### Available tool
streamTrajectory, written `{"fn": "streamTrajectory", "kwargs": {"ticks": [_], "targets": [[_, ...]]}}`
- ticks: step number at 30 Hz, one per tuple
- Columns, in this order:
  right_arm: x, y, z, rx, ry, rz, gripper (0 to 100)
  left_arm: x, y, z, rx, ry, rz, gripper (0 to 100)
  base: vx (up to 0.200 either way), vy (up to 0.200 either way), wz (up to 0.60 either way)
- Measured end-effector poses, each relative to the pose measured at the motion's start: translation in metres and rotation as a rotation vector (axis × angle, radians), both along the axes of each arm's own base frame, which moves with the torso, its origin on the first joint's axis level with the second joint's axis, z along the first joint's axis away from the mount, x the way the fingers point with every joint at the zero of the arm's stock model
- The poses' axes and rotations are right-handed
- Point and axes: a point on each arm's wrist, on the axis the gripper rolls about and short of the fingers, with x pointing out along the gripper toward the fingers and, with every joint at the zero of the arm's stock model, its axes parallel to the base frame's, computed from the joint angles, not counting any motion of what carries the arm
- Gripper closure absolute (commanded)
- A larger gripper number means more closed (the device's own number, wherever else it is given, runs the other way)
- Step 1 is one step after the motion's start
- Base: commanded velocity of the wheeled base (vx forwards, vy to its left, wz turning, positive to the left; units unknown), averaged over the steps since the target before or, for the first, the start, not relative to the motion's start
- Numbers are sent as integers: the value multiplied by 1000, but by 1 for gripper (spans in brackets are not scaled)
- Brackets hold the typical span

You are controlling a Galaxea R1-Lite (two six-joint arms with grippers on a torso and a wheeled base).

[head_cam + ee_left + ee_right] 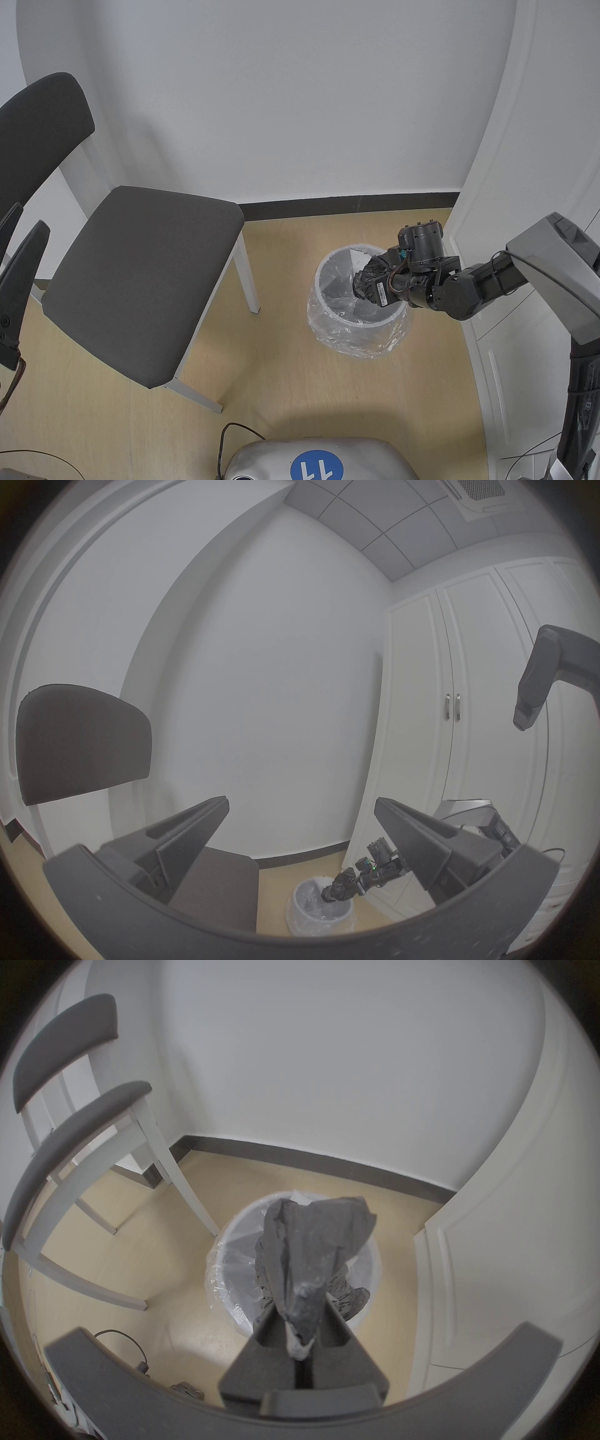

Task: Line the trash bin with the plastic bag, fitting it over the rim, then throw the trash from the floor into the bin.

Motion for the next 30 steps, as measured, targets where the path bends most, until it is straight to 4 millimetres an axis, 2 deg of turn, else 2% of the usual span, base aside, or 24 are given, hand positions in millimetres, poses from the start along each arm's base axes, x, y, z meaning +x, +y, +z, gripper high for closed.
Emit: {"fn": "streamTrajectory", "kwargs": {"ticks": [5, 9, 14, 18, 23, 30], "targets": [[16, 8, -22, 27, 20, -22, 100, 0, 0, 0, 0, 1, -1, 0, 0, 0, 0], [28, 12, -47, 30, 47, -36, 100, 0, 0, -1, 2, 4, -2, 0, 0, 0, 0], [34, 10, -77, 13, 96, -47, 100, 1, -1, -3, 9, 14, -6, 0, 0, 0, 0], [32, 8, -93, -8, 137, -43, 100, 1, -1, -5, 17, 24, -7, 0, 0, 0, 0], [21, -3, -104, -81, 237, -13, 100, 2, -2, -5, 21, 30, -8, 0, 0, 0, 0], [7, -32, -93, -137, 318, 29, 100, 2, -2, -6, 24, 33, -8, 0, 0, 0, 0]]}}
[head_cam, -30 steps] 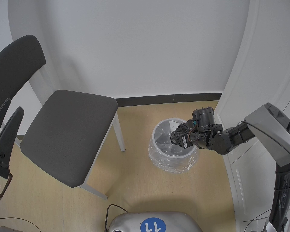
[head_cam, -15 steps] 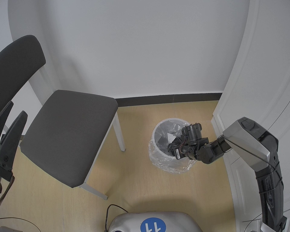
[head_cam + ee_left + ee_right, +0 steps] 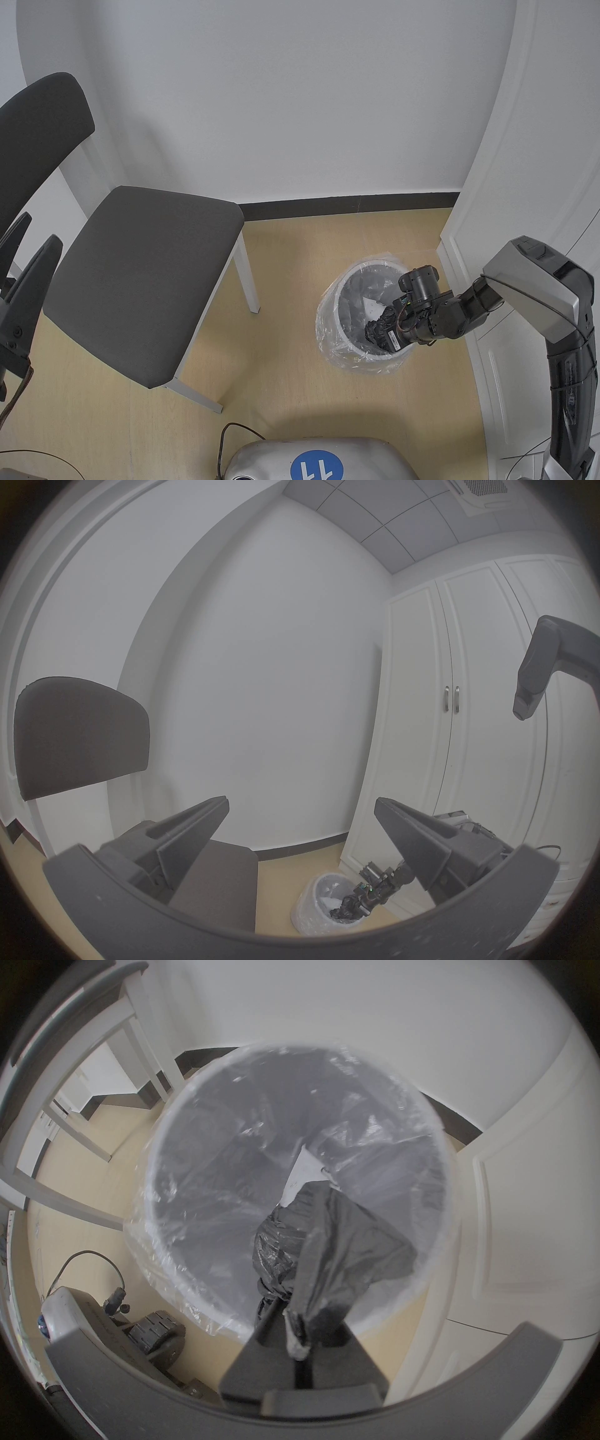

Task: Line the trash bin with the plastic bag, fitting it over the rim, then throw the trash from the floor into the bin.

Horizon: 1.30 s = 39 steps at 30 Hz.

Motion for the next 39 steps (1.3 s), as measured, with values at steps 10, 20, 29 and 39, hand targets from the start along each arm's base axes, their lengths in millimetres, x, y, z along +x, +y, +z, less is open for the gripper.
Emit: {"fn": "streamTrajectory", "kwargs": {"ticks": [10, 20, 29, 39], "targets": [[4, -3, 23, 23, -55, -9, 100, 0, 0, 0, 1, 1, 0, 0, 0, 0, 0], [14, 10, 31, 38, -104, 8, 100, 1, -1, -1, 4, 5, -3, 0, 0, 0, 0], [29, 40, 28, 91, -128, 10, 100, 3, -2, -2, 10, 14, -3, 0, 0, 0, 0], [54, 70, 36, 201, -142, -84, 100, 4, -4, -3, 5, 31, -9, 0, 0, 0, 0]]}}
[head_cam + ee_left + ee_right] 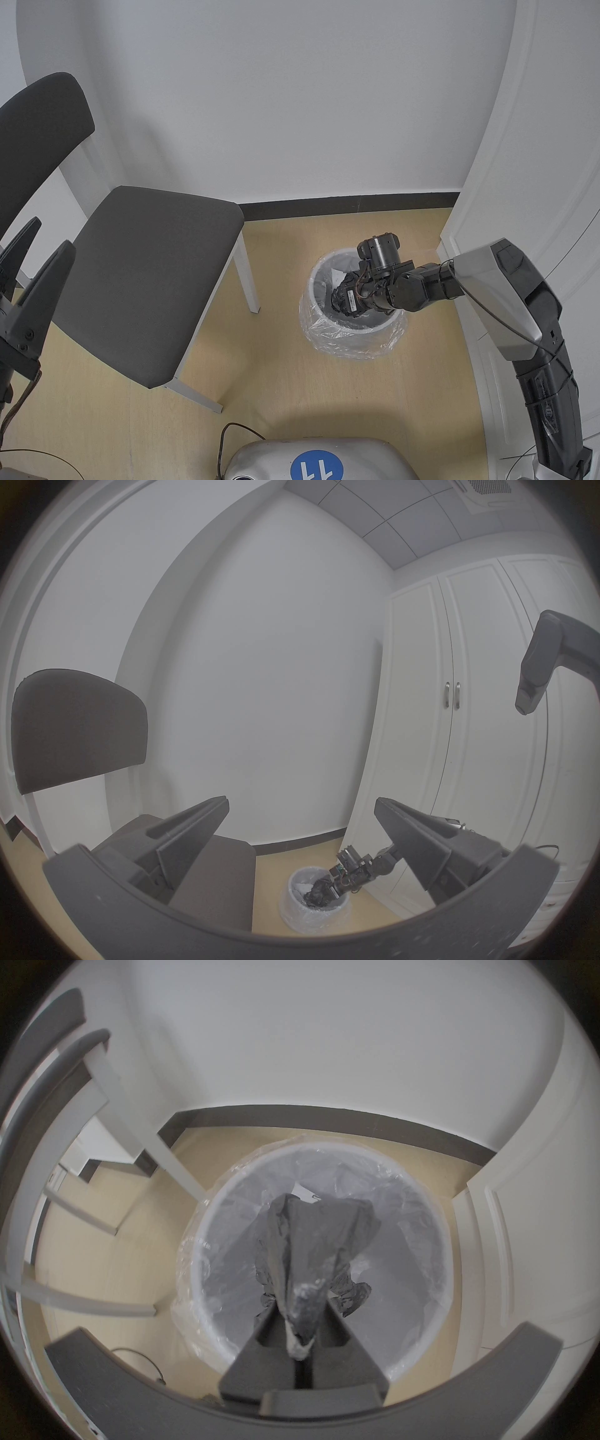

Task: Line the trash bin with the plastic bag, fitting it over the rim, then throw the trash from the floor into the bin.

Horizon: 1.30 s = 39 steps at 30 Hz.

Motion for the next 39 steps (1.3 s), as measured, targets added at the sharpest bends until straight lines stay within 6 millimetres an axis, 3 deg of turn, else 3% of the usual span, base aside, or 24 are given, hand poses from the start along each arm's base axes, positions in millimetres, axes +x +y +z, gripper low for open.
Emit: {"fn": "streamTrajectory", "kwargs": {"ticks": [9, 24, 39], "targets": [[6, 9, -22, 2, 111, -121, 100, 2, -1, -2, 2, 15, -3, 0, 0, 0, 0], [-2, 8, 17, 83, 127, -196, 100, 2, -2, -3, 5, 19, -3, 0, 0, 0, 0], [1, 4, 0, 54, 153, -204, 100, 3, -3, -4, 6, 27, -5, 0, 0, 0, 0]]}}
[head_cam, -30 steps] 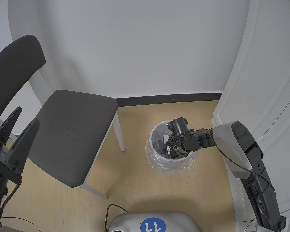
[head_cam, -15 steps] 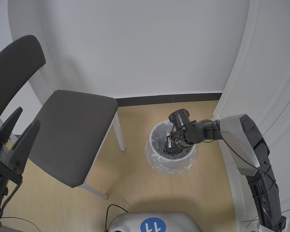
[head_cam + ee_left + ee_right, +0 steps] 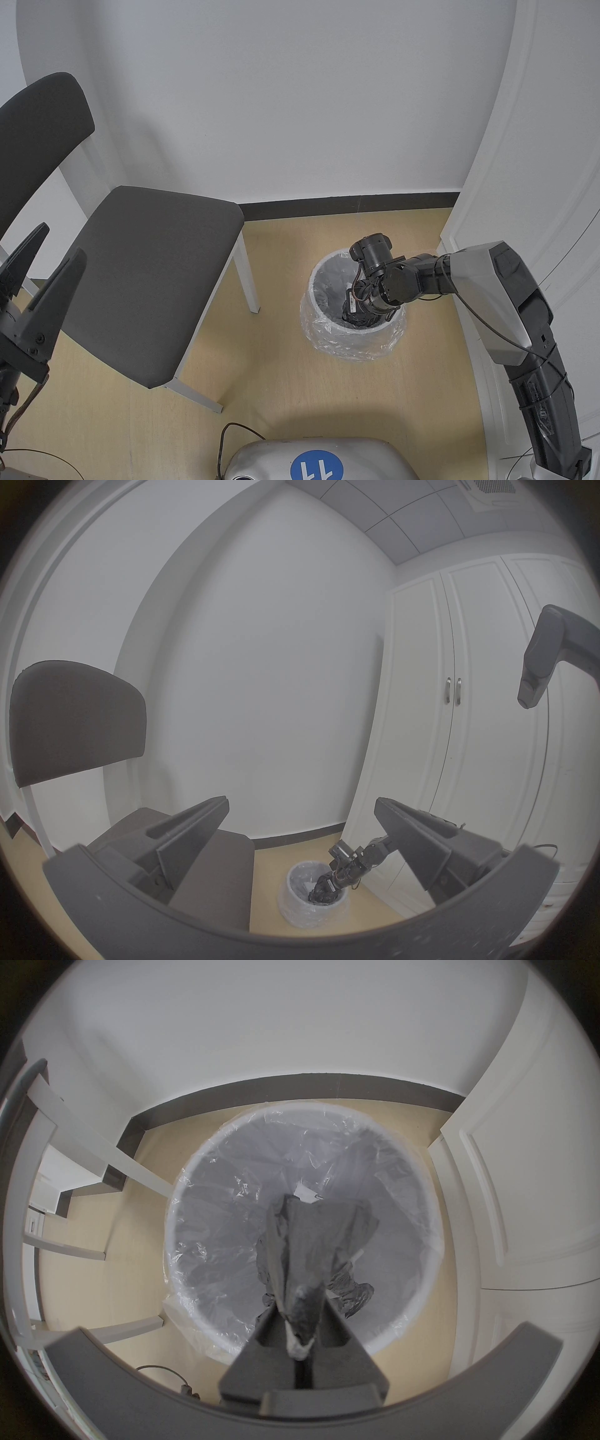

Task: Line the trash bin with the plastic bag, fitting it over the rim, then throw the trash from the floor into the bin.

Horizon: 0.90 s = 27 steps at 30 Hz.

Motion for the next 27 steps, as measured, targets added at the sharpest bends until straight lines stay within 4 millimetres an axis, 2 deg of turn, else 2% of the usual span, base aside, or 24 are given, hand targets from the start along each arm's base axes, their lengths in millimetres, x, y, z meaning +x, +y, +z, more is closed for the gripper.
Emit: {"fn": "streamTrajectory", "kwargs": {"ticks": [11, 27], "targets": [[8, 10, -11, 61, -88, -2, 100, 1, 0, -1, -5, 7, -2, 0, 0, 0, 0], [12, 6, -10, 97, -113, -38, 100, 0, 0, 1, -8, 3, -1, 0, 0, 0, 0]]}}
